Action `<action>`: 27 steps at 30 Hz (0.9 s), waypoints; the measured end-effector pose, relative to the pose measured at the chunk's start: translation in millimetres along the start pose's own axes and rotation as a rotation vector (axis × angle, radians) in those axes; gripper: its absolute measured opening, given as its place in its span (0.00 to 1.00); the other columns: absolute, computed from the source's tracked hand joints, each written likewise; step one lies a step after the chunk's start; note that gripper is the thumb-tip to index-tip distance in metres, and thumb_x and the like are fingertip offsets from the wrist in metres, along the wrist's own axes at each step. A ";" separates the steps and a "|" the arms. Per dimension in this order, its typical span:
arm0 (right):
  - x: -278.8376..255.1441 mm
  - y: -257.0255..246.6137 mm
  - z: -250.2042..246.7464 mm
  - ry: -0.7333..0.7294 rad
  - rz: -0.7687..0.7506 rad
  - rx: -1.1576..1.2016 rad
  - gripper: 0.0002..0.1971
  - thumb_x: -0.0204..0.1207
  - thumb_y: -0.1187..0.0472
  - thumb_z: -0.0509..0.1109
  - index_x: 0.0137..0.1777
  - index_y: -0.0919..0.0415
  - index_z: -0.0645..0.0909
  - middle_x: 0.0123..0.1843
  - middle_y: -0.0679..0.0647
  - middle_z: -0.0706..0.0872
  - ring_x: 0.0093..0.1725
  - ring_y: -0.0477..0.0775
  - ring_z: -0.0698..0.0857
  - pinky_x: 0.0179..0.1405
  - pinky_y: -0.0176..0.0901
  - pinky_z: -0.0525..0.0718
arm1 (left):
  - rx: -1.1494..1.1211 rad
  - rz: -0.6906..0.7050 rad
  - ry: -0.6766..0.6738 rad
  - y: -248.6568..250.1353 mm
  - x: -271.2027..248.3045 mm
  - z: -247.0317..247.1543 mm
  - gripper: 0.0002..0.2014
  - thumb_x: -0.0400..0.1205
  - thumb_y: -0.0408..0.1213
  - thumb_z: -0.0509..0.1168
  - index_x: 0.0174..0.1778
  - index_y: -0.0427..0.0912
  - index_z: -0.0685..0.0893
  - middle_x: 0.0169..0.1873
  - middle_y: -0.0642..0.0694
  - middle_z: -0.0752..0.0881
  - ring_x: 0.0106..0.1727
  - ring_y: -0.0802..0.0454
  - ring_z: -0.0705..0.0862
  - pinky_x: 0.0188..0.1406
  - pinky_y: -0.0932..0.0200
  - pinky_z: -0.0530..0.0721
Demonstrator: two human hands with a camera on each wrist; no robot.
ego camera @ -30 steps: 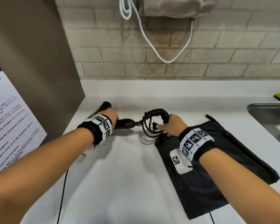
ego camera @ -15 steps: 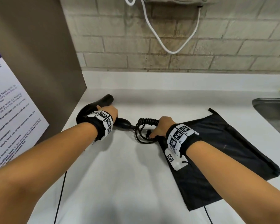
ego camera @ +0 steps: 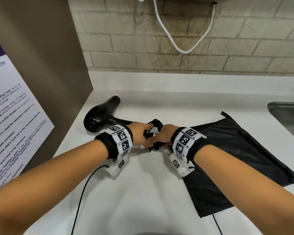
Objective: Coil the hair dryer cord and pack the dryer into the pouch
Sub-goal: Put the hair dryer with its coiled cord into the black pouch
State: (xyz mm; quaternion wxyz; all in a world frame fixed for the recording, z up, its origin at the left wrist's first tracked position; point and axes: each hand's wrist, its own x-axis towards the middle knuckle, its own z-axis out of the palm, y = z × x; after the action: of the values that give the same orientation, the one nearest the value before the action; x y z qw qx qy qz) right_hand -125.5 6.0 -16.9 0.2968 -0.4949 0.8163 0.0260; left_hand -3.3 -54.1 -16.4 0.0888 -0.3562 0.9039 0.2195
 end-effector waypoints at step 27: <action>-2.9 -10.4 9.0 -0.036 -0.434 -0.578 0.18 0.83 0.57 0.54 0.68 0.59 0.77 0.63 0.58 0.83 0.63 0.60 0.80 0.61 0.45 0.76 | 0.024 -0.362 0.105 -28.6 1.4 -7.6 0.08 0.78 0.32 0.63 0.50 0.42 0.85 0.54 0.44 0.87 0.53 0.46 0.83 0.54 0.59 0.80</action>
State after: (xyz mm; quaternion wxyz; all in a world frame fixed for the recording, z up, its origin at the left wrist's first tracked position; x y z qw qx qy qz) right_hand -111.9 6.0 -20.1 0.1576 -0.7198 0.6455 0.2009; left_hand 15.1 -77.1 -19.6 0.0839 -0.5228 0.8311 0.1701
